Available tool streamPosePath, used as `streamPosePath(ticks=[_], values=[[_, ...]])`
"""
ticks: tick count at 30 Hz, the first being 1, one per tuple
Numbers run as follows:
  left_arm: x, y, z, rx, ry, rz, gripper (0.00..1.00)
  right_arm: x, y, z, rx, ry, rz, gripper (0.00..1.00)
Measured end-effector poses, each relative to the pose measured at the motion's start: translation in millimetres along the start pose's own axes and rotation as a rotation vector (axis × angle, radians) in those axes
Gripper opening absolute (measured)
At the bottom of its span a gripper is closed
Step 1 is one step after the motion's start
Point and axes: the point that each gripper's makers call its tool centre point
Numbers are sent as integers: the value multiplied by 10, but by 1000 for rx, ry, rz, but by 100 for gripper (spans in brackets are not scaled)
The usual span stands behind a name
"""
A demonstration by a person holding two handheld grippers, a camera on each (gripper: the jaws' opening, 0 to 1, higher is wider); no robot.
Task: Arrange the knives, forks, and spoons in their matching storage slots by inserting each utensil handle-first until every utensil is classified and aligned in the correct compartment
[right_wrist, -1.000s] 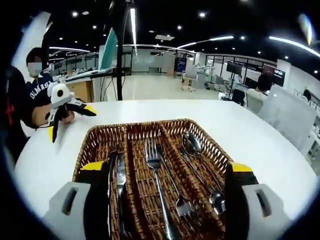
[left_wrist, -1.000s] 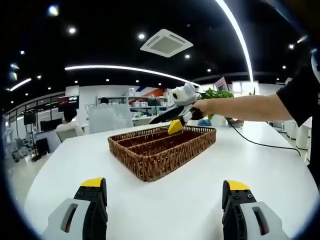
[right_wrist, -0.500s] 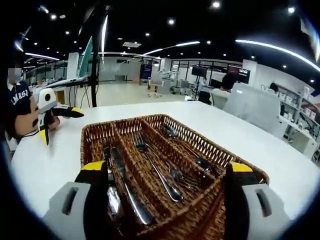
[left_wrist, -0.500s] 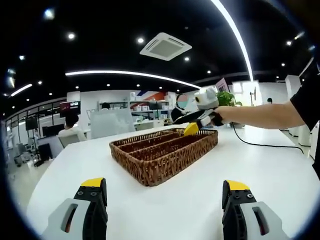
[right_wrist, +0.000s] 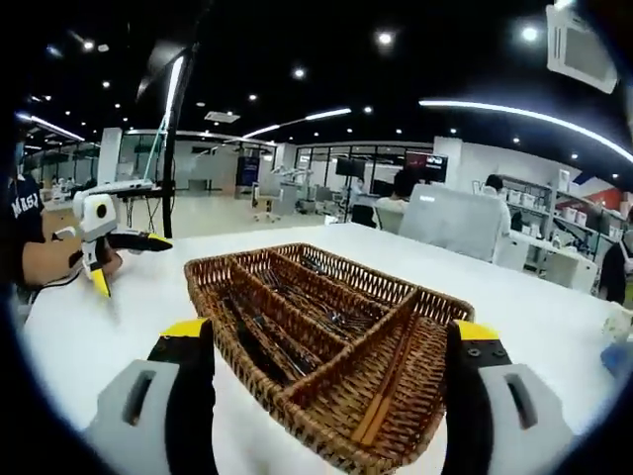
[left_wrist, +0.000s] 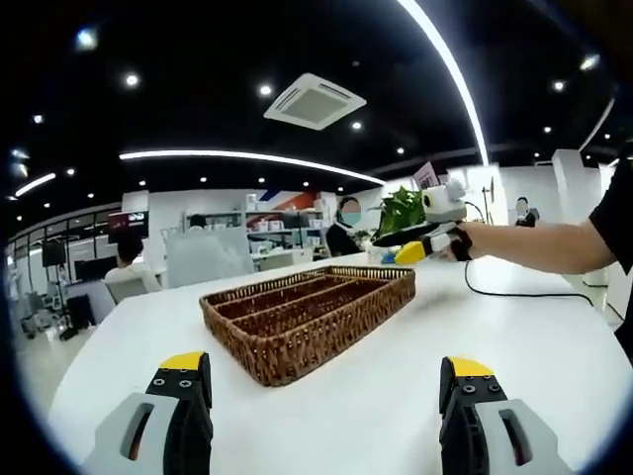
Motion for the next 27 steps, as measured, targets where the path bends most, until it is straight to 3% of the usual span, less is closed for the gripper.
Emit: streamPosePath(ticks=[4, 11, 16, 24, 27], values=[[61, 9, 38, 2, 5, 9, 100, -265, -97, -54, -8, -10, 4, 100], [96, 51, 144, 33, -7, 29, 100, -757, -113, -68, 21, -56, 79, 100], [49, 142, 153, 5, 19, 59, 100, -1070, -267, -158, 14, -74, 78, 100], [8, 201, 301, 2, 14, 88, 100, -1397, -394, -236, -7, -128, 90, 100], [6, 225, 268, -12, 26, 105, 100, -1475, -407, -246, 58, -118, 122, 100]])
Point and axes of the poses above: the point that each gripper's makers call its tool centre point, and the gripper's own axes: x roughly forward along the fingers, z roughly to its right, y roughly out of its top, and after that the axes turned 8 degrees about -y, right-handed
